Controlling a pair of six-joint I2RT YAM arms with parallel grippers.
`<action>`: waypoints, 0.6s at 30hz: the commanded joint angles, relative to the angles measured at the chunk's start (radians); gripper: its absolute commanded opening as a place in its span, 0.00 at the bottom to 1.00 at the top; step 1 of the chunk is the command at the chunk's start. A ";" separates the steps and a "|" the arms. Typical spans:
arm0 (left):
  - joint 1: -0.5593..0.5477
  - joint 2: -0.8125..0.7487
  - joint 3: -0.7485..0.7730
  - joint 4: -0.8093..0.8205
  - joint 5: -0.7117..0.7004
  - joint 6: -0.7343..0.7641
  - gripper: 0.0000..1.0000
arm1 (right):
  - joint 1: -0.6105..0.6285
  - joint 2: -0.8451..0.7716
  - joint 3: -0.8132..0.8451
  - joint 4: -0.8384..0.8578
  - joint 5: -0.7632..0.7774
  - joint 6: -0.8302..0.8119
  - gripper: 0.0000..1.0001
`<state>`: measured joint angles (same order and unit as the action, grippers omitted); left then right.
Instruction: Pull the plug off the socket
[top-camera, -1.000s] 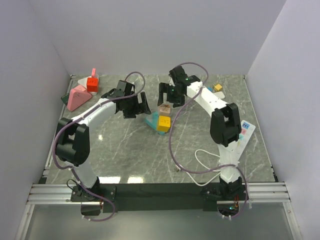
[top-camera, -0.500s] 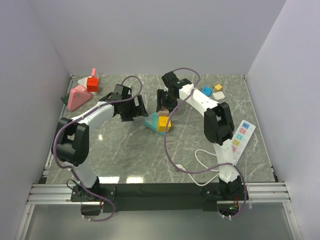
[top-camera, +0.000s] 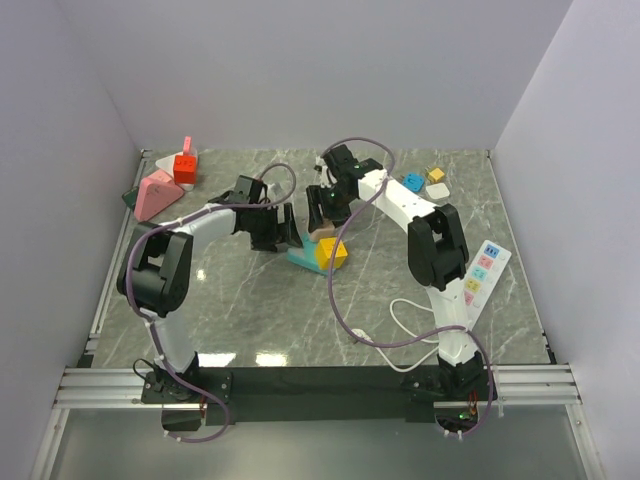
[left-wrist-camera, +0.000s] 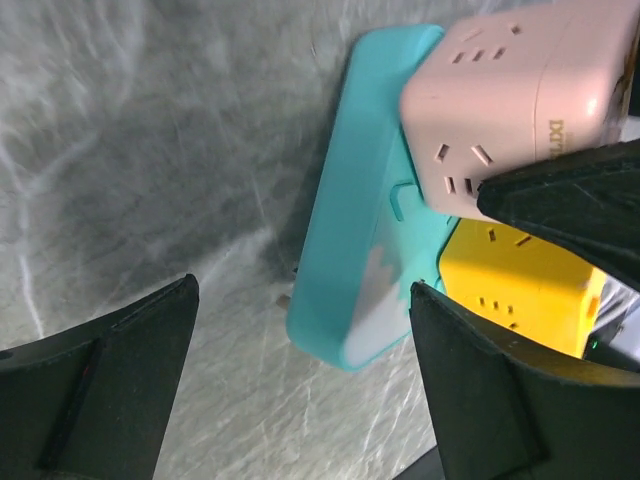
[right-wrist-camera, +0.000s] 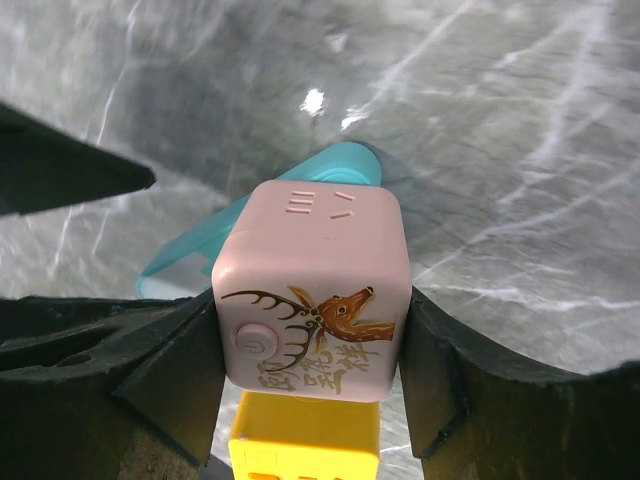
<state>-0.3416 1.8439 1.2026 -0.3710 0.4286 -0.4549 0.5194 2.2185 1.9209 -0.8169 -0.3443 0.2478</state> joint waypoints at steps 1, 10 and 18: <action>0.004 -0.014 -0.020 0.024 0.082 0.071 0.91 | 0.002 -0.072 -0.016 -0.007 -0.107 -0.105 0.00; 0.001 0.003 -0.115 0.191 0.329 0.007 0.78 | 0.007 -0.117 -0.040 -0.016 -0.174 -0.147 0.00; -0.028 0.034 -0.176 0.328 0.466 -0.070 0.59 | 0.021 -0.138 -0.056 -0.005 -0.196 -0.145 0.00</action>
<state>-0.3508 1.8656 1.0348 -0.1352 0.7948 -0.4957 0.5232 2.1704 1.8580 -0.8364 -0.4755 0.1040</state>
